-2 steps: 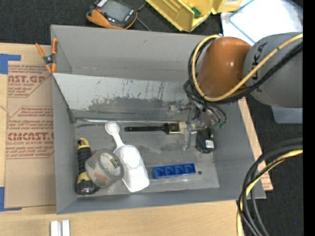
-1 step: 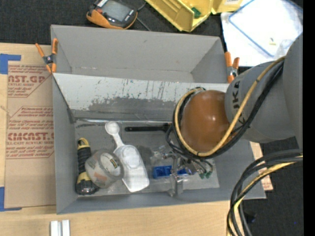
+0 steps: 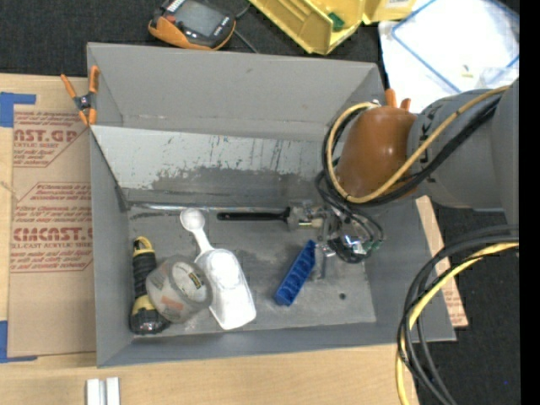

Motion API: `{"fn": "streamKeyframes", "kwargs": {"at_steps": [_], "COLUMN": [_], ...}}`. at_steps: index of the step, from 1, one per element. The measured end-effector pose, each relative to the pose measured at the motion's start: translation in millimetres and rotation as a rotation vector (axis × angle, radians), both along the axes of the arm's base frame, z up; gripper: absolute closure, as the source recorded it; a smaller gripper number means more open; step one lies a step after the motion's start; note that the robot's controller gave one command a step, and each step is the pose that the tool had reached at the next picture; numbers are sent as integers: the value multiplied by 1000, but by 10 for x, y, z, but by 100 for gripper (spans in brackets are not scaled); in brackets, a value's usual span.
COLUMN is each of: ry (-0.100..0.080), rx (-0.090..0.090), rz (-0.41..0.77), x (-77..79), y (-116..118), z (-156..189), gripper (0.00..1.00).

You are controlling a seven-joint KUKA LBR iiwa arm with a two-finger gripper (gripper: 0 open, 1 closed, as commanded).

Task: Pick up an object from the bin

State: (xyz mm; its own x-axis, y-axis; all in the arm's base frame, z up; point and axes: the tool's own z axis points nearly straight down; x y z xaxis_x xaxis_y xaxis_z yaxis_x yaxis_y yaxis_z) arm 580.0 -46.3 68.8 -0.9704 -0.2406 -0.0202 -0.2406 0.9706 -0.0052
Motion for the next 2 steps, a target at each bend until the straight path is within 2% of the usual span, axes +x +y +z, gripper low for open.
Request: {"fn": "streamKeyframes", "kwargs": {"at_steps": [1, 2], "ry": [31, 31], "rx": [8, 8], "rz": [-7, -7], "x": [-783, -783], "y": [563, 563], "z": [8, 8], "gripper": [100, 100]}}
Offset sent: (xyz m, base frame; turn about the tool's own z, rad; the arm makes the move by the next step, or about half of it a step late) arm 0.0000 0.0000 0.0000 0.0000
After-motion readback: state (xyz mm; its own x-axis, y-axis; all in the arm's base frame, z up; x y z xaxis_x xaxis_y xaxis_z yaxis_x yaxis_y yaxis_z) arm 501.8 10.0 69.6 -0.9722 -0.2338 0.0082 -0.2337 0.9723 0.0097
